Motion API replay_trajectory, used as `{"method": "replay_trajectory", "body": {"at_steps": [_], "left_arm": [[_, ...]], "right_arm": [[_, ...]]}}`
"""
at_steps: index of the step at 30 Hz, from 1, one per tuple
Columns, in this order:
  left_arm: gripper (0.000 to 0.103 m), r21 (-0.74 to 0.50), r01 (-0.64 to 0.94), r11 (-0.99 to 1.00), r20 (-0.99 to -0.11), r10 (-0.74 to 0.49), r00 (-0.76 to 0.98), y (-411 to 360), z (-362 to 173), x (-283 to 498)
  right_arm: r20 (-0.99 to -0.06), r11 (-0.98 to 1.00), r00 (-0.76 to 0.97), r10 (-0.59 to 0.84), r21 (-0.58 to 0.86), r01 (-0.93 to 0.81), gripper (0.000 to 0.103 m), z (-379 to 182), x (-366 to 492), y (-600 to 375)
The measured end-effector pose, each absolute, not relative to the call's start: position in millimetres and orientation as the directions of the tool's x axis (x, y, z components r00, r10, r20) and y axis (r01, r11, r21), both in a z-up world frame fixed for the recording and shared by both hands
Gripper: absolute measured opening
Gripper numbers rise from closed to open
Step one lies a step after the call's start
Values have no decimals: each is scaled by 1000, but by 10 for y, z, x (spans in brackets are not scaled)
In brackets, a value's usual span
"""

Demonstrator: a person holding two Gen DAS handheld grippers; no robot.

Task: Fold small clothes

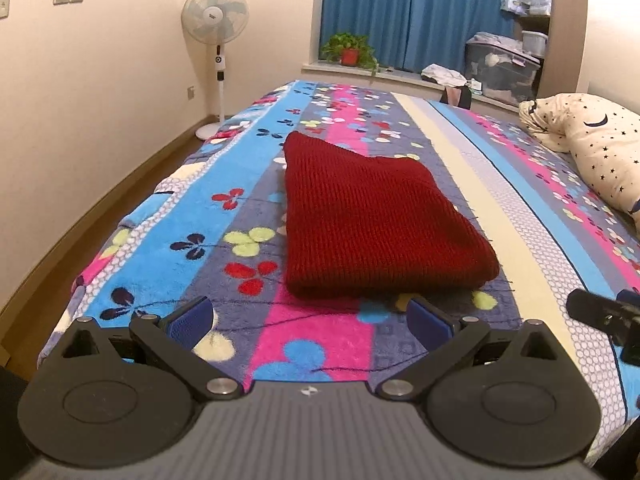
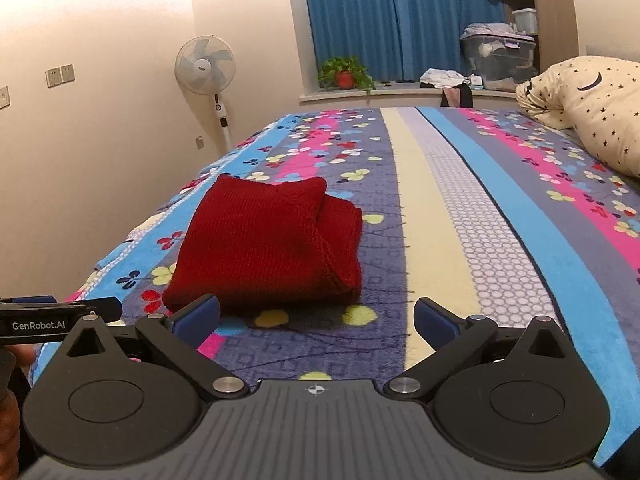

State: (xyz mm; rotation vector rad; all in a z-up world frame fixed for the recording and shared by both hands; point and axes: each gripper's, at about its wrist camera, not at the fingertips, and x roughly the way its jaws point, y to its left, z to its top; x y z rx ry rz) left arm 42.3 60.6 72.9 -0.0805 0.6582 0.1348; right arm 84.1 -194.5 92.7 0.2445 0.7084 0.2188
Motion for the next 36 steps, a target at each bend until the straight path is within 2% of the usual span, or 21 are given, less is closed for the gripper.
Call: {"method": "replay_trajectory", "body": {"at_steps": [3,10,36], "left_arm": [[103,-34,-137,990,-598,90,796,581,755,414],[103,-29,-127,992,-585,86,806,533,748,393],[103,-31,-150,988,-596,102,797,526,668,413]], "right_arm": [[-626,955,733,265,276,-109,102,923,858,-1892],[-575,963,778,254,225,-148,102,1031,749,-1833],[-572,957,776,265,256,-138,102,1065,758,-1808]]}}
